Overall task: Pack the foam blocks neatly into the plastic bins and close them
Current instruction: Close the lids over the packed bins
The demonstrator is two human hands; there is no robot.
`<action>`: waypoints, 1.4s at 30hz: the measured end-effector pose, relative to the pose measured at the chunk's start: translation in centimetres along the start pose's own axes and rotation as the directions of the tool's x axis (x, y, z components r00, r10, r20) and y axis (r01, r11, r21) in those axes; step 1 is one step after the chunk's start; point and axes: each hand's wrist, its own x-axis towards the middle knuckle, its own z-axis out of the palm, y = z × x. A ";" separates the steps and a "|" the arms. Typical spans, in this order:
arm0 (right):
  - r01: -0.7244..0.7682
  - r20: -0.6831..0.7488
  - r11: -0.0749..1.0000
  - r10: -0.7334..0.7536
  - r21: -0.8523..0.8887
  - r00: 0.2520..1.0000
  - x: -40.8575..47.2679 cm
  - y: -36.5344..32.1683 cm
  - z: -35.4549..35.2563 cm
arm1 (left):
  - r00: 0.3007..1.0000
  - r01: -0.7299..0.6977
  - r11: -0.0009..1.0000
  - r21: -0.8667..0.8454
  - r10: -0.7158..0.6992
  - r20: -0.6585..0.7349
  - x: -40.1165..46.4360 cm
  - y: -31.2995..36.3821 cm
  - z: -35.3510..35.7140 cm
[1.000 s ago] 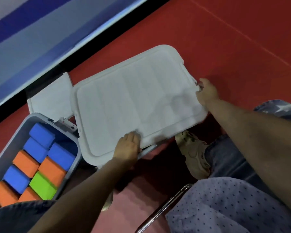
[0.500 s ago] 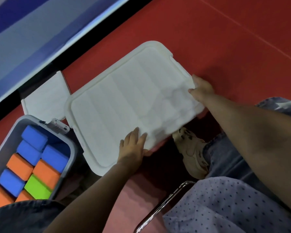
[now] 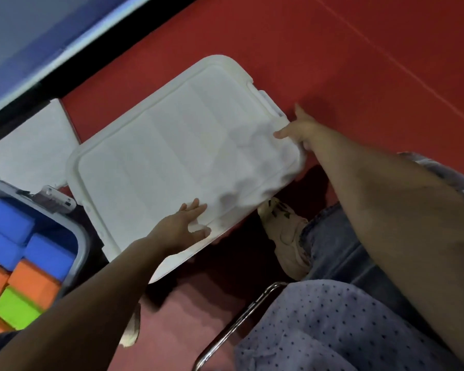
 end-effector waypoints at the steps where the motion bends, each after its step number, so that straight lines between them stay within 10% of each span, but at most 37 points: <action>1: -0.018 0.010 1.000 0.018 0.017 1.000 0.3 0.0 0.0 | 1.000 -0.005 1.000 0.008 0.004 0.025 0.1 0.0 -0.1; 11: 0.045 -0.055 0.975 -0.034 0.218 0.998 1.1 0.6 0.2 | 0.999 -0.023 0.998 0.067 0.020 0.047 -0.1 -0.2 0.6; 27: 0.402 -0.016 0.796 -0.458 -0.453 0.889 0.7 1.1 1.9 | 0.999 0.016 0.998 0.053 -0.018 0.030 0.6 -1.1 2.1; 35: 0.142 -0.124 0.690 -0.321 -0.710 0.939 -3.1 -1.9 6.2 | 0.999 -0.034 0.996 -0.076 0.037 0.028 -0.2 -0.2 0.6; 39: 0.460 0.383 0.515 -0.255 -0.723 0.888 -8.6 -4.6 13.2 | 0.986 -0.042 0.872 -0.487 -0.041 -0.160 -3.0 -2.9 -2.0; 42: 0.657 0.608 0.334 -0.252 -0.676 0.753 -12.9 -6.2 18.0 | 0.797 0.032 0.677 -0.736 -0.462 -0.390 -4.9 -7.6 -2.8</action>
